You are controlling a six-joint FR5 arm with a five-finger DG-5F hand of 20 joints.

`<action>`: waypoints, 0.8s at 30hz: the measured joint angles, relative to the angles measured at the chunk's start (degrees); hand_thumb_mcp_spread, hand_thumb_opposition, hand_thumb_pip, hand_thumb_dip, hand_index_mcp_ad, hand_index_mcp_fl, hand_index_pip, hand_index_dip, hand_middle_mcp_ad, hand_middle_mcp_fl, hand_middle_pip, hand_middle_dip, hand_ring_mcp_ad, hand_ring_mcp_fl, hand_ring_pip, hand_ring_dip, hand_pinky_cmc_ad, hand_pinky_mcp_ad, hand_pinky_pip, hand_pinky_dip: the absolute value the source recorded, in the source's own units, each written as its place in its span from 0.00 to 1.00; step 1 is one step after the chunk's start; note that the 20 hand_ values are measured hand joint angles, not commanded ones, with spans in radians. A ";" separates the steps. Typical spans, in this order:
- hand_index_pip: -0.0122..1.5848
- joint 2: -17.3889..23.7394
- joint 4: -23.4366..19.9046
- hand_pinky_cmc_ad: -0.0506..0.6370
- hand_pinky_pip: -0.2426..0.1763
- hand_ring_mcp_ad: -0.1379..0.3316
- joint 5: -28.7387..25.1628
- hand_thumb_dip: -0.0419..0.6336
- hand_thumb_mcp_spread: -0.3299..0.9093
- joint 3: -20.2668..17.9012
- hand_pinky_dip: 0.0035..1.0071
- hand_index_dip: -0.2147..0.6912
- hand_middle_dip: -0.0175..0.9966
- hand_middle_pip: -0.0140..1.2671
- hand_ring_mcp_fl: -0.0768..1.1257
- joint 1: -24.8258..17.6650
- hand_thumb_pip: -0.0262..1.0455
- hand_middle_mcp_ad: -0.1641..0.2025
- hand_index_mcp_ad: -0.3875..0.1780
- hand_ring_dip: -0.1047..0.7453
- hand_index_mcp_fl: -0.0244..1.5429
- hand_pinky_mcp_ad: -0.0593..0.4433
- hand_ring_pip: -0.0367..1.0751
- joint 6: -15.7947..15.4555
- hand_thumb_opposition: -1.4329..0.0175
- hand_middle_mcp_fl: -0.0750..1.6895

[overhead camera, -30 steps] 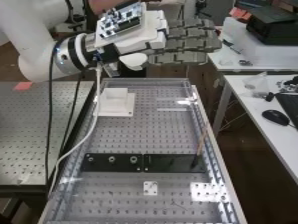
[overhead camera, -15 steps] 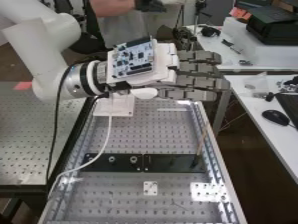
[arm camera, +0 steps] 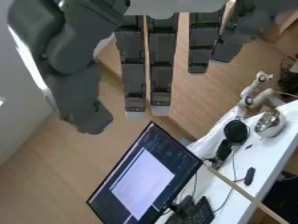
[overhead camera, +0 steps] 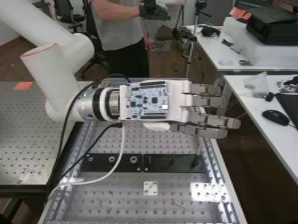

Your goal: Grab the chopstick and place it in the clear container

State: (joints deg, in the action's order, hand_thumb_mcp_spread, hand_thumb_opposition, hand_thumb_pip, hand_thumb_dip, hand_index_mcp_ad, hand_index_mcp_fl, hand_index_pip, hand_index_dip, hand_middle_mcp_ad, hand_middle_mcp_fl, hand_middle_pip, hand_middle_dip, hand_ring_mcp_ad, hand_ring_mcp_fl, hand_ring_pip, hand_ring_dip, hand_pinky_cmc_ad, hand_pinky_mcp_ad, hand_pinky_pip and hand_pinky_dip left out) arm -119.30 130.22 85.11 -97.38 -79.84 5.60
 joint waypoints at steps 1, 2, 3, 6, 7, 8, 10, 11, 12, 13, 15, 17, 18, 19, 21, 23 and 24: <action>0.32 -0.29 -0.04 0.43 0.25 0.67 0.05 0.60 0.56 0.19 0.30 0.55 0.60 0.16 0.18 0.08 0.71 0.64 0.72 0.33 0.35 0.41 0.11 0.49 0.43 0.32; 0.33 -0.76 -0.16 0.43 0.25 0.67 0.41 0.60 0.56 0.50 0.30 0.55 0.60 0.16 0.17 0.20 0.71 0.65 0.72 0.33 0.35 0.41 0.11 1.28 0.43 0.33; 0.34 -0.86 -0.22 0.43 0.25 0.67 0.56 0.60 0.56 0.57 0.30 0.54 0.60 0.16 0.19 0.23 0.71 0.65 0.72 0.34 0.35 0.41 0.11 1.45 0.43 0.33; 0.35 -1.59 -0.40 0.44 0.25 0.67 1.76 0.60 0.56 1.11 0.30 0.53 0.60 0.18 0.19 0.43 0.70 0.65 0.72 0.35 0.33 0.41 0.11 2.40 0.42 0.33; 0.35 -1.75 -0.40 0.44 0.25 0.67 1.84 0.60 0.56 1.23 0.30 0.53 0.60 0.18 0.19 0.47 0.70 0.65 0.72 0.35 0.33 0.41 0.11 2.60 0.42 0.32; 0.35 -2.20 -0.36 0.44 0.25 0.67 1.94 0.60 0.56 1.51 0.30 0.52 0.60 0.18 0.19 0.53 0.70 0.65 0.72 0.36 0.32 0.41 0.11 3.21 0.42 0.32; 0.35 -2.93 -0.12 0.44 0.25 0.67 2.00 0.62 0.56 1.93 0.31 0.51 0.60 0.19 0.19 0.61 0.70 0.65 0.72 0.37 0.32 0.41 0.11 4.32 0.42 0.32; 0.35 -3.41 0.04 0.44 0.25 0.67 2.07 0.62 0.56 2.18 0.31 0.51 0.60 0.20 0.20 0.67 0.71 0.65 0.72 0.37 0.32 0.41 0.11 5.10 0.42 0.32; 0.34 -3.87 0.13 0.44 0.25 0.68 2.22 0.62 0.56 2.41 0.31 0.51 0.60 0.20 0.20 0.74 0.71 0.65 0.72 0.37 0.32 0.41 0.11 5.85 0.42 0.32; 0.34 -4.05 0.19 0.44 0.25 0.68 2.25 0.62 0.56 2.52 0.31 0.51 0.60 0.21 0.20 0.78 0.71 0.64 0.72 0.37 0.31 0.41 0.11 6.12 0.42 0.32; 0.33 -4.85 0.64 0.44 0.25 0.67 2.16 0.63 0.56 3.04 0.31 0.51 0.60 0.23 0.20 0.93 0.71 0.64 0.72 0.37 0.28 0.41 0.11 7.23 0.42 0.32; 0.32 -5.27 0.99 0.44 0.25 0.68 1.68 0.62 0.56 3.36 0.31 0.51 0.60 0.23 0.22 1.04 0.71 0.64 0.72 0.37 0.28 0.41 0.11 7.94 0.42 0.32; 0.31 -5.53 1.15 0.44 0.25 0.68 1.43 0.62 0.56 3.60 0.30 0.51 0.60 0.23 0.22 1.13 0.71 0.64 0.72 0.37 0.28 0.41 0.11 8.21 0.42 0.32; 0.31 -5.77 1.35 0.44 0.25 0.67 1.34 0.62 0.56 3.84 0.31 0.51 0.60 0.24 0.21 1.19 0.71 0.64 0.72 0.37 0.28 0.41 0.11 8.26 0.42 0.33; 0.28 -6.22 1.86 0.44 0.25 0.67 1.18 0.63 0.56 4.33 0.31 0.51 0.60 0.25 0.23 1.31 0.71 0.65 0.72 0.37 0.28 0.41 0.11 8.35 0.42 0.33; 0.27 -6.73 2.38 0.44 0.26 0.67 1.01 0.62 0.56 4.80 0.29 0.51 0.60 0.25 0.23 1.42 0.71 0.65 0.70 0.37 0.28 0.41 0.11 8.61 0.42 0.34; 0.26 -7.11 2.71 0.44 0.28 0.67 0.91 0.63 0.56 5.13 0.29 0.51 0.60 0.25 0.23 1.49 0.71 0.65 0.70 0.37 0.28 0.42 0.11 8.91 0.42 0.34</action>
State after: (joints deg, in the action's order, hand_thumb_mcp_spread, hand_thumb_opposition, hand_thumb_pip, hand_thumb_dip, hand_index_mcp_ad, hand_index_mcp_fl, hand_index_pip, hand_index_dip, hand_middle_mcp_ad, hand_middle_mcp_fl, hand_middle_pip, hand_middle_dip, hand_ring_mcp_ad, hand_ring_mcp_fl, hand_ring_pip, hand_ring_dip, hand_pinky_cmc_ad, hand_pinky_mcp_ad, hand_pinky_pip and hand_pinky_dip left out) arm -126.42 132.93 86.02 -92.24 -78.35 14.51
